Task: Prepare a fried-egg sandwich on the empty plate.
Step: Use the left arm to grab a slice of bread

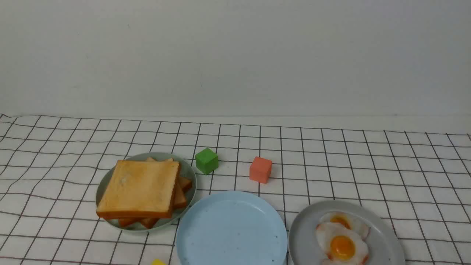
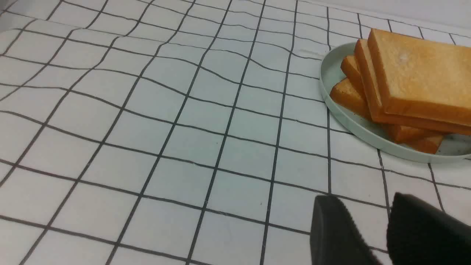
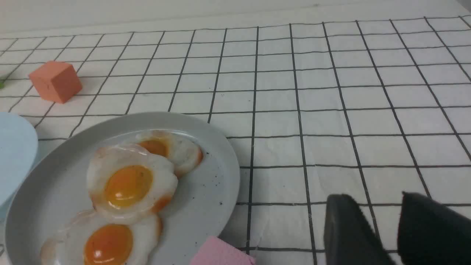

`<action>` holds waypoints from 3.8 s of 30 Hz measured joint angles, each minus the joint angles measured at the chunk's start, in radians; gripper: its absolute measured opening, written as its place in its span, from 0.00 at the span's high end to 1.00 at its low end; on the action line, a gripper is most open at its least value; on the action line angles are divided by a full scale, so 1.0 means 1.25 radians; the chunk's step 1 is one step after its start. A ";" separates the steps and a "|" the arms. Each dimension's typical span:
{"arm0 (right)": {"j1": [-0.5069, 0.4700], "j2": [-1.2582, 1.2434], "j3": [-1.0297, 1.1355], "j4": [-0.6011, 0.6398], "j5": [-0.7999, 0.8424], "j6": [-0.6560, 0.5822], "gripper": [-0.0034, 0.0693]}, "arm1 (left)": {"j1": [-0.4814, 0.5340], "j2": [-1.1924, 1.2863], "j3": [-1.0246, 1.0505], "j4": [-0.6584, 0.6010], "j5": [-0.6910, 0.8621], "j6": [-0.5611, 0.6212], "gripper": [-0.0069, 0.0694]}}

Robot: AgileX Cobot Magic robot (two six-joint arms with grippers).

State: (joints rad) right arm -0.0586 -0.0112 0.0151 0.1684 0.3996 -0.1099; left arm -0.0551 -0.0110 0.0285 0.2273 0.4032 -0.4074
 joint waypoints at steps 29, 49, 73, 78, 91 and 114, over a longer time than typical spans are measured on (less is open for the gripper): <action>0.000 0.000 0.000 0.000 0.000 0.000 0.62 | 0.000 0.000 0.000 0.000 -0.008 0.000 0.60; 0.000 0.000 0.009 0.003 -0.285 0.002 0.62 | 0.000 0.000 0.000 0.006 -0.332 0.000 0.60; 0.000 0.301 -0.689 0.000 -0.073 0.272 0.62 | 0.000 0.330 -0.728 -0.103 -0.008 -0.175 0.60; 0.009 0.428 -0.762 0.000 0.080 0.261 0.62 | 0.000 0.475 -0.809 -0.128 0.199 -0.180 0.60; 0.159 0.488 -0.599 0.029 0.214 0.232 0.62 | 0.000 0.777 -0.732 -0.224 0.252 -0.125 0.60; 0.357 0.489 -0.590 0.080 0.354 0.131 0.62 | 0.237 1.308 -0.870 -0.767 0.436 0.755 0.51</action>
State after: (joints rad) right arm 0.3873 0.5996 -0.7225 0.2690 0.8426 0.0535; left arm 0.2411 1.6245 -1.0595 -0.7315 0.9481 0.5363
